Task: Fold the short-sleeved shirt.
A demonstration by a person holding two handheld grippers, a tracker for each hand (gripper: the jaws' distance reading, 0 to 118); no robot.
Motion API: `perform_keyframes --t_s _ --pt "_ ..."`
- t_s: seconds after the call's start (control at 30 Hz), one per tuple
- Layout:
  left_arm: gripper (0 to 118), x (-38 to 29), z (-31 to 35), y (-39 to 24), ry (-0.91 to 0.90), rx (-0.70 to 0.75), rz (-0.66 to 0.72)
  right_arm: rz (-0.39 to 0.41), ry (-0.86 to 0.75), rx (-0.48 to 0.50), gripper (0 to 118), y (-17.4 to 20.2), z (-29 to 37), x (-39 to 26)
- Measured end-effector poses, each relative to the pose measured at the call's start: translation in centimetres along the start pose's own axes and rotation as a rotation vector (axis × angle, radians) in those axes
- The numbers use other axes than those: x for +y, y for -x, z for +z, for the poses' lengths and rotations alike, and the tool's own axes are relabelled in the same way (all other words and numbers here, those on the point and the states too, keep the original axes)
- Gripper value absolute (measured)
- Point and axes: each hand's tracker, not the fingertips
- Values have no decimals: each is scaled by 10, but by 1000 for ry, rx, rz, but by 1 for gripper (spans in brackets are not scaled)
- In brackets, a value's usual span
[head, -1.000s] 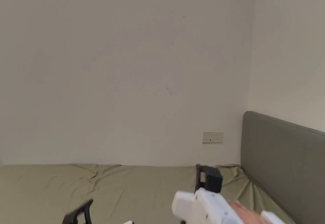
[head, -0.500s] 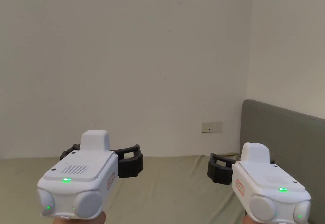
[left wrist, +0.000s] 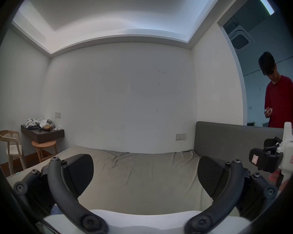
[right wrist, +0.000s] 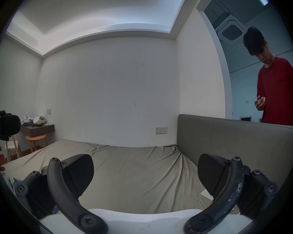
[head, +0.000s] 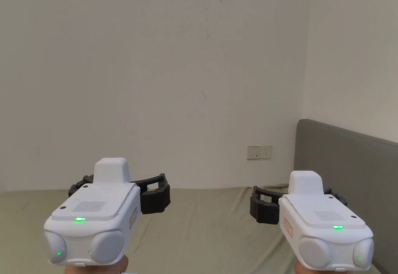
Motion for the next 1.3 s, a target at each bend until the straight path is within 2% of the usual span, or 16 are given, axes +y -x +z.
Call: perform_keyframes --t_s 0.3,0.37,0.43,0.47,0.53,0.57,0.6,0.63,0.67,0.83,1.07,1.13,1.23,1.3 --pt "118 -2 0 7 4 -48 69 -42 -22 -2 118 -4 6 2" --pt "118 -5 -1 10 15 -107 112 -39 -18 30 118 -5 7 4" --pt "116 -7 0 8 14 -96 94 -24 -1 21 116 -2 9 4" --pt "107 -9 2 7 11 -101 85 -25 -6 26 102 -2 11 3" --pt "51 -9 4 3 5 -114 63 -22 0 38 25 0 9 1" --pt "23 -10 3 2 10 -110 56 2 39 -5 3 1 6 -1" --pt "1 -10 3 0 22 -102 37 -5 81 -54 2 0 6 -3" --pt "0 -11 4 -1 24 -84 36 -24 62 -2 2 0 4 -5" --pt "0 -13 4 0 22 -92 40 -37 70 26 1 -3 3 -8" --pt "0 -18 5 -1 28 -90 17 -43 80 -28 1 -9 5 -20" --pt "0 -15 4 13 32 -51 44 -66 88 -5 1 -15 4 -20" --pt "0 -12 12 30 24 1 34 -62 88 13 1 -5 -1 -19" --pt "0 -9 34 63 17 99 11 -113 77 91 1 21 -10 -14" --pt "0 -8 54 92 18 167 13 -84 77 154 1 50 -16 -10"
